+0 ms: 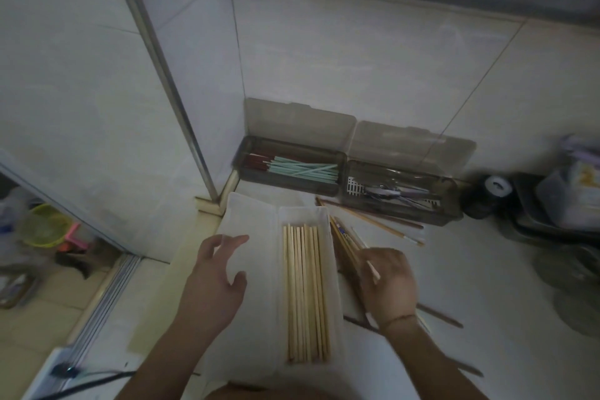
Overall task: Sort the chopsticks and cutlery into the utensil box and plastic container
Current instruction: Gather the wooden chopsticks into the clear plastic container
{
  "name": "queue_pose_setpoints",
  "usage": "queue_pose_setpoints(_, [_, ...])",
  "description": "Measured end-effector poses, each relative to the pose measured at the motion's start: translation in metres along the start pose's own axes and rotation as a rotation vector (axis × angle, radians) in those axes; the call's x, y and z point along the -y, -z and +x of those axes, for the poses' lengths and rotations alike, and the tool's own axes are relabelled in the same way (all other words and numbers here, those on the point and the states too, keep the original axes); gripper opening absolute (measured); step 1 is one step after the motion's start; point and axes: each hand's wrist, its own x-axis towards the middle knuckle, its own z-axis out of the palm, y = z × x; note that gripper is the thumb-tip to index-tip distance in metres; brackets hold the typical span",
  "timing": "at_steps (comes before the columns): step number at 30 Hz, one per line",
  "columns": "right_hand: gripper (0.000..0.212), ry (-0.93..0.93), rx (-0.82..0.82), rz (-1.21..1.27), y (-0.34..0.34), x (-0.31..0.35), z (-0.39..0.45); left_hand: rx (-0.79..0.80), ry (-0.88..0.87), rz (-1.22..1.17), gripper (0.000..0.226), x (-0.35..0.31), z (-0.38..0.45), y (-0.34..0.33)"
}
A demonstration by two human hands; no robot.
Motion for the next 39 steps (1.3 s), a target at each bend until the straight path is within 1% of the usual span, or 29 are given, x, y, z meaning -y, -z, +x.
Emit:
queue_pose_setpoints(1, [0.026,-0.163,0.091,-0.104,0.004,-0.014,0.004,0.000,0.000,0.002,0.059,0.000,0.000,0.000])
queue_pose_setpoints(2, [0.028,-0.303,0.228,-0.218,0.006,-0.028,0.007,0.000,0.004,0.005,0.059,0.000,0.000,0.000])
queue_pose_setpoints(3, [0.028,-0.397,0.351,-0.315,0.009,-0.037,0.006,0.002,0.007,0.005,0.059,-0.001,0.000,0.000])
queue_pose_setpoints(4, [0.027,-0.431,0.422,-0.367,0.012,-0.044,0.005,0.004,0.009,0.002,0.060,-0.001,0.000,0.000])
queue_pose_setpoints(6, [0.023,-0.491,0.409,-0.366,0.015,-0.049,0.002,0.006,0.009,0.003,0.060,-0.001,0.000,0.000])
queue_pose_setpoints(7, [0.022,-0.503,0.414,-0.404,0.015,-0.048,0.001,0.006,0.010,0.005,0.060,-0.001,0.000,0.000])
queue_pose_setpoints(9, [0.024,-0.465,0.471,-0.536,0.014,-0.038,-0.001,0.004,0.013,0.006,0.060,-0.001,0.000,0.000])
queue_pose_setpoints(11, [0.026,-0.437,0.491,-0.585,0.013,-0.035,0.000,0.005,0.020,0.011,0.060,-0.002,0.001,0.000])
queue_pose_setpoints(13, [0.024,-0.488,0.481,-0.527,0.015,-0.039,0.003,0.009,0.021,0.012,0.060,-0.002,0.001,0.000])
queue_pose_setpoints(15, [0.021,-0.495,0.445,-0.429,0.018,-0.041,0.006,0.012,0.018,0.014,0.060,-0.002,0.001,0.000])
queue_pose_setpoints(17, [0.016,-0.462,0.300,-0.289,0.023,-0.037,0.010,0.013,0.018,0.021,0.060,-0.002,0.001,0.000])
queue_pose_setpoints(20, [0.007,-0.364,-0.013,0.048,0.033,-0.016,0.015,0.016,0.031,0.033,0.061,-0.002,0.000,0.000])
queue_pose_setpoints(21, [0.009,-0.312,-0.104,0.165,0.036,-0.006,0.017,0.015,0.030,0.034,0.061,-0.002,0.000,-0.001])
queue_pose_setpoints(22, [0.016,-0.261,-0.179,0.290,0.039,0.008,0.018,0.012,0.026,0.033,0.061,-0.002,0.000,-0.001])
queue_pose_setpoints(23, [0.026,-0.225,-0.220,0.419,0.041,0.020,0.017,0.009,0.023,0.030,0.061,-0.002,0.000,-0.001])
queue_pose_setpoints(24, [0.038,-0.193,-0.221,0.527,0.041,0.033,0.015,0.007,0.021,0.025,0.061,-0.002,0.001,0.000])
queue_pose_setpoints(25, [0.049,-0.153,-0.182,0.594,0.037,0.043,0.011,0.006,0.021,0.022,0.061,-0.002,0.001,0.000])
queue_pose_setpoints(27, [0.063,-0.077,-0.016,0.602,0.025,0.061,0.003,0.003,0.025,0.028,0.061,-0.002,0.002,0.000])
queue_pose_setpoints(28, [0.063,-0.046,0.108,0.551,0.018,0.067,-0.003,0.001,0.026,0.026,0.061,-0.003,0.001,0.000])
queue_pose_setpoints(29, [0.058,0.003,0.217,0.440,0.009,0.070,-0.010,0.000,0.023,0.021,0.061,-0.003,0.001,0.000])
queue_pose_setpoints(31, [0.042,0.219,0.351,0.095,-0.006,0.071,-0.021,-0.005,0.012,0.015,0.061,-0.004,0.001,0.000])
queue_pose_setpoints(32, [0.037,0.283,0.422,-0.077,-0.014,0.071,-0.027,-0.008,0.010,0.017,0.061,-0.004,0.001,0.001])
queue_pose_setpoints(33, [0.034,0.345,0.454,-0.240,-0.020,0.072,-0.031,-0.010,0.011,0.018,0.061,-0.004,0.001,0.001])
queue_pose_setpoints(34, [0.032,0.408,0.512,-0.356,-0.023,0.074,-0.033,-0.011,0.013,0.018,0.061,-0.004,0.001,0.001])
queue_pose_setpoints(36, [0.029,0.472,0.624,-0.404,-0.027,0.073,-0.034,-0.011,0.012,0.016,0.060,-0.005,0.000,0.001])
queue_pose_setpoints(37, [0.026,0.494,0.598,-0.365,-0.025,0.070,-0.034,-0.010,0.011,0.017,0.060,-0.005,-0.001,0.001])
queue_pose_setpoints(38, [0.021,0.506,0.489,-0.289,-0.021,0.067,-0.033,-0.008,0.012,0.019,0.060,-0.005,-0.001,0.001])
queue_pose_setpoints(39, [0.015,0.486,0.347,-0.150,-0.016,0.062,-0.031,-0.006,0.014,0.018,0.060,-0.005,-0.001,0.001])
